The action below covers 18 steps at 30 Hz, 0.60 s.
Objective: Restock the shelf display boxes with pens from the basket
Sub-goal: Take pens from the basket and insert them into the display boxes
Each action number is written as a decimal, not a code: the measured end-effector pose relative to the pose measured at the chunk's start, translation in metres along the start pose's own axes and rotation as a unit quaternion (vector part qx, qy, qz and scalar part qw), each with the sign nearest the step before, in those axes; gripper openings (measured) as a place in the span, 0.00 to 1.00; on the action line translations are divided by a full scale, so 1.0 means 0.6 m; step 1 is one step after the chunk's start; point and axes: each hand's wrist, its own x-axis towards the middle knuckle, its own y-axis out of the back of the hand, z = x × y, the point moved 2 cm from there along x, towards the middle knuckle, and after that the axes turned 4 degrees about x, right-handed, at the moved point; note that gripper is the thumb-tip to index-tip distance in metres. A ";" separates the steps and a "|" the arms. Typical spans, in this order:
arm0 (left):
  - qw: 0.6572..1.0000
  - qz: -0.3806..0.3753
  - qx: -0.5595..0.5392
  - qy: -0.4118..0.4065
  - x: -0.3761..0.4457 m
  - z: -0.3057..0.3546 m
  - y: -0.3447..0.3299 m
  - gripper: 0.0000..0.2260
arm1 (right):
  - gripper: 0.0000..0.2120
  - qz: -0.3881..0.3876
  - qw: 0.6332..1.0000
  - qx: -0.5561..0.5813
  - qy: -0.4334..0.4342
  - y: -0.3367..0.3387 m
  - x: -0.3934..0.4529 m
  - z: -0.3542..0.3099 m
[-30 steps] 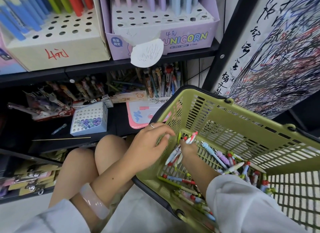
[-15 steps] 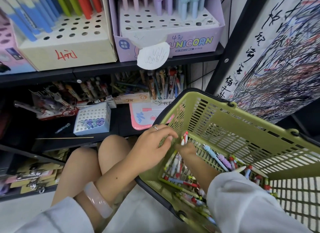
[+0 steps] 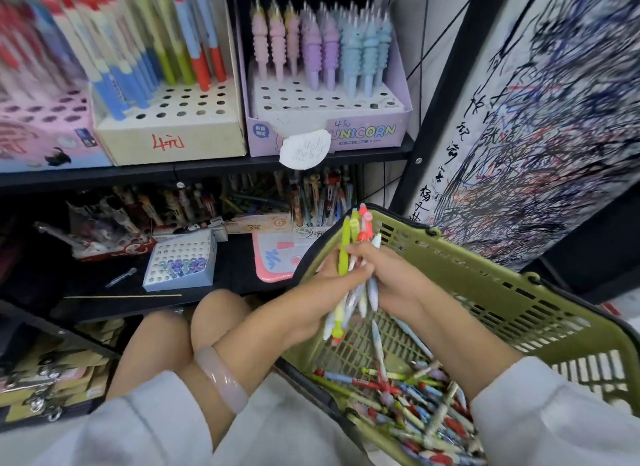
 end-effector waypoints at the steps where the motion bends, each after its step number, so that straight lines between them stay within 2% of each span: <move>1: 0.998 -0.009 -0.069 0.004 -0.008 0.009 0.003 0.21 | 0.05 0.010 1.000 -0.015 0.019 -0.018 -0.009 -0.013; 3: 0.994 -0.019 -0.106 -0.012 -0.028 0.026 0.017 0.18 | 0.05 0.033 0.997 -0.051 0.052 -0.050 -0.024 -0.033; 7: 0.995 0.017 -0.043 -0.089 -0.063 0.044 0.056 0.13 | 0.02 0.036 0.977 -0.169 0.128 -0.106 -0.035 -0.057; 9: 0.991 0.029 -0.036 -0.128 -0.079 0.052 0.074 0.11 | 0.03 0.018 0.970 -0.198 0.140 -0.134 -0.036 -0.067; 12: 0.984 0.052 -0.052 -0.163 -0.101 0.062 0.101 0.07 | 0.09 -0.032 0.967 -0.205 0.147 -0.174 -0.038 -0.080; 16: 0.975 0.070 -0.062 -0.203 -0.126 0.076 0.141 0.06 | 0.24 -0.093 0.962 -0.192 0.172 -0.231 -0.030 -0.095; 18: 0.972 0.073 -0.070 -0.212 -0.135 0.084 0.165 0.05 | 0.23 -0.109 0.961 -0.171 0.187 -0.258 -0.023 -0.112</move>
